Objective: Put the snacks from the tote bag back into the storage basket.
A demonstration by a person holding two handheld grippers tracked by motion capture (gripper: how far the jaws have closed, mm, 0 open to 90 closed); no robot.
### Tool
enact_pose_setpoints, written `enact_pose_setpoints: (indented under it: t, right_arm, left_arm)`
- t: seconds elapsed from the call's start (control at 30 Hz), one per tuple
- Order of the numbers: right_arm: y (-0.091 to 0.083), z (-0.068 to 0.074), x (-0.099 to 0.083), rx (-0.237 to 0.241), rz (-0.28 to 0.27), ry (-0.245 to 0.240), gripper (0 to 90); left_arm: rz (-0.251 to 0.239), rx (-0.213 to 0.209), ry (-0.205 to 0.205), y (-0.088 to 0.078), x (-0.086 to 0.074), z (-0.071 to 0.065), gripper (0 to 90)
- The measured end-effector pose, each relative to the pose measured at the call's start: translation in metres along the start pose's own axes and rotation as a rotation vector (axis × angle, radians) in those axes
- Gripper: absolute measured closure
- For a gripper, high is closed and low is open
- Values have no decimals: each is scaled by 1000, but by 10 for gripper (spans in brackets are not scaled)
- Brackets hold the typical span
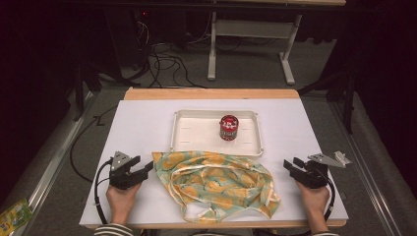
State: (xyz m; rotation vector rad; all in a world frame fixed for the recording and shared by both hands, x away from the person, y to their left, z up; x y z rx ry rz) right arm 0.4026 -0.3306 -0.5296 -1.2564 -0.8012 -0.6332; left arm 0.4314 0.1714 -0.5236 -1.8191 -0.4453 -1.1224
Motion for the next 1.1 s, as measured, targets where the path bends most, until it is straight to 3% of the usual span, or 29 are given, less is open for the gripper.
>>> enact_pose_setpoints:
  t: [0.47, 1.1]
  right_arm:
    - [3, -1, -3, -32, 9, -7, 514]
    - [4, -2, -5, -55, 16, -21, 491]
  left_arm:
    - [28, 21, -1, 11, -6, 2, 406]
    - [17, 25, -7, 12, -10, 2, 397]
Point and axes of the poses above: each handheld gripper's, and its own axes: y roughly forward along the jaws, x roughly out of its top, z roughly to its left, the point moved 10 cm from there along y, roughly forward along the jaws, and after that the axes turned 4 degrees about -x, right-handed, at the moved point
